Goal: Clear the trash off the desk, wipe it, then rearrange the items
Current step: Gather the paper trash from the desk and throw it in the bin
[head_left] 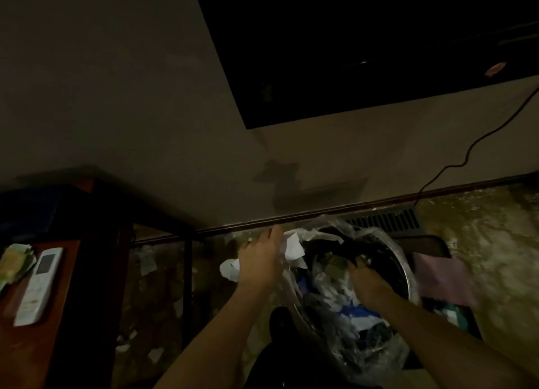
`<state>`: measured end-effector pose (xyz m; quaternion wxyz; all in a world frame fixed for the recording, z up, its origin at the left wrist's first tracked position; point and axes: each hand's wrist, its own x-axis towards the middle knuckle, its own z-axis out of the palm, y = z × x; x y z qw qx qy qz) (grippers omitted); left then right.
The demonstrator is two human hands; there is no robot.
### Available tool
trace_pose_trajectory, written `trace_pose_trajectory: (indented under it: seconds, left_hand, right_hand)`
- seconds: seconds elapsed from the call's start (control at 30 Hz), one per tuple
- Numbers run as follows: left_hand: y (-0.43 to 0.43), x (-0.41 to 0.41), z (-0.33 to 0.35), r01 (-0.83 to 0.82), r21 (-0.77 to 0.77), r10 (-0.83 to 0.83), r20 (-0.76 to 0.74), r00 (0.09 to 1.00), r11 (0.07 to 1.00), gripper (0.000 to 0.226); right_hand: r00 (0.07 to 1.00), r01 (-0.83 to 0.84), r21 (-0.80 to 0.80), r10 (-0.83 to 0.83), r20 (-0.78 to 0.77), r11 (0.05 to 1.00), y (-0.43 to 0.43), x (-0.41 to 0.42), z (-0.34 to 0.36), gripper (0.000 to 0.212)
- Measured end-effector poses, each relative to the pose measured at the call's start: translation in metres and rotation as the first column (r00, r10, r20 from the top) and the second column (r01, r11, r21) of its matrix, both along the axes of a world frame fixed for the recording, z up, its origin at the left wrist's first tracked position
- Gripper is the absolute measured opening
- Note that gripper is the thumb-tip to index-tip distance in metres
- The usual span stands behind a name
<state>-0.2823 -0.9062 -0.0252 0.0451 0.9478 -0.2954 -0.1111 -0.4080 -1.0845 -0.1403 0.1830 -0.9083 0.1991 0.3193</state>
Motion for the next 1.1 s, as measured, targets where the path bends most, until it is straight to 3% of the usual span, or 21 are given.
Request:
trace_pose_trajectory:
  seconds: [0.13,0.4,0.5,0.6,0.7,0.87,1.1]
  left_hand:
    - [-0.007,0.002,0.023,0.04,-0.014,-0.039,0.073,0.997,0.999,0.043]
    - [-0.036,-0.03,0.051,0.224,-0.162,-0.213,0.082,0.974,0.961,0.051]
    - [-0.051,-0.047,0.048,0.315,-0.308,-0.289,0.126,0.949,0.898,0.063]
    - [-0.069,-0.062,0.041,0.348,-0.439,-0.319,0.142,0.937,0.828,0.054]
    - [-0.077,-0.072,0.015,0.337,-0.333,-0.358,0.0,0.934,0.881,0.057]
    - [-0.069,-0.068,-0.03,0.221,0.018,-0.215,-0.184,0.959,0.975,0.05]
    - [-0.077,-0.065,-0.074,0.176,0.12,-0.144,-0.241,0.96,0.977,0.056]
  right_hand:
    - [0.997,0.08,0.025,-0.081,0.02,0.996,0.0,0.0,0.013,0.067]
    - [0.99,-0.006,0.082,-0.006,0.141,0.997,-0.007,-0.019,0.076,0.08]
    - [0.981,0.047,0.152,-0.074,0.18,0.987,-0.012,-0.036,0.095,0.072]
    - [0.96,0.118,0.182,-0.159,0.231,0.976,-0.018,-0.054,0.108,0.058]
    - [0.949,0.144,0.158,-0.182,0.256,0.977,-0.019,-0.062,0.104,0.059]
    - [0.982,0.044,0.096,-0.061,0.18,0.994,-0.01,-0.067,0.09,0.056]
    - [0.985,0.003,0.081,-0.017,0.171,0.997,-0.004,-0.059,0.074,0.053]
